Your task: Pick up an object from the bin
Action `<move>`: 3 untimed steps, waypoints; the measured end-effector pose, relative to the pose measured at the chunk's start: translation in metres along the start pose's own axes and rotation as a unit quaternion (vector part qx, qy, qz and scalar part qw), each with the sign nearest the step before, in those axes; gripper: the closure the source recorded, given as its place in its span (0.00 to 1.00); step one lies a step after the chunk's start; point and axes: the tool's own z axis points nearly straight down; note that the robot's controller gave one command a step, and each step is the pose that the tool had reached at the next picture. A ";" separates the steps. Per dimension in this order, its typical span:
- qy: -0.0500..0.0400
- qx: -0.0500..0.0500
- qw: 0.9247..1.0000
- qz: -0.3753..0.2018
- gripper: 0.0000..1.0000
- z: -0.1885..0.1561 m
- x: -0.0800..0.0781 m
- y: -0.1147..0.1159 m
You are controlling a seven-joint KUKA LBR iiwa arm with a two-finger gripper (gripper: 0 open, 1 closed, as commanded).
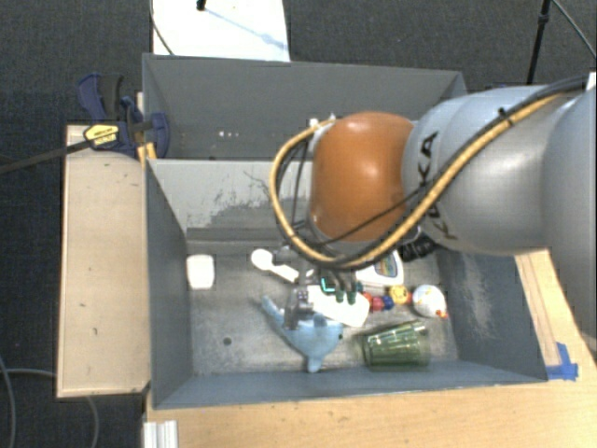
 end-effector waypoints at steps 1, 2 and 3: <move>-0.004 -0.001 1.000 0.003 0.00 -0.004 -0.002 -0.001; -0.005 -0.001 0.998 0.060 0.00 0.056 0.016 -0.013; -0.006 -0.002 0.997 0.072 0.00 0.100 0.018 -0.029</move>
Offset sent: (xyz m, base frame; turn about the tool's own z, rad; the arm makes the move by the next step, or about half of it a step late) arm -0.0305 -0.0215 -0.1013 0.2013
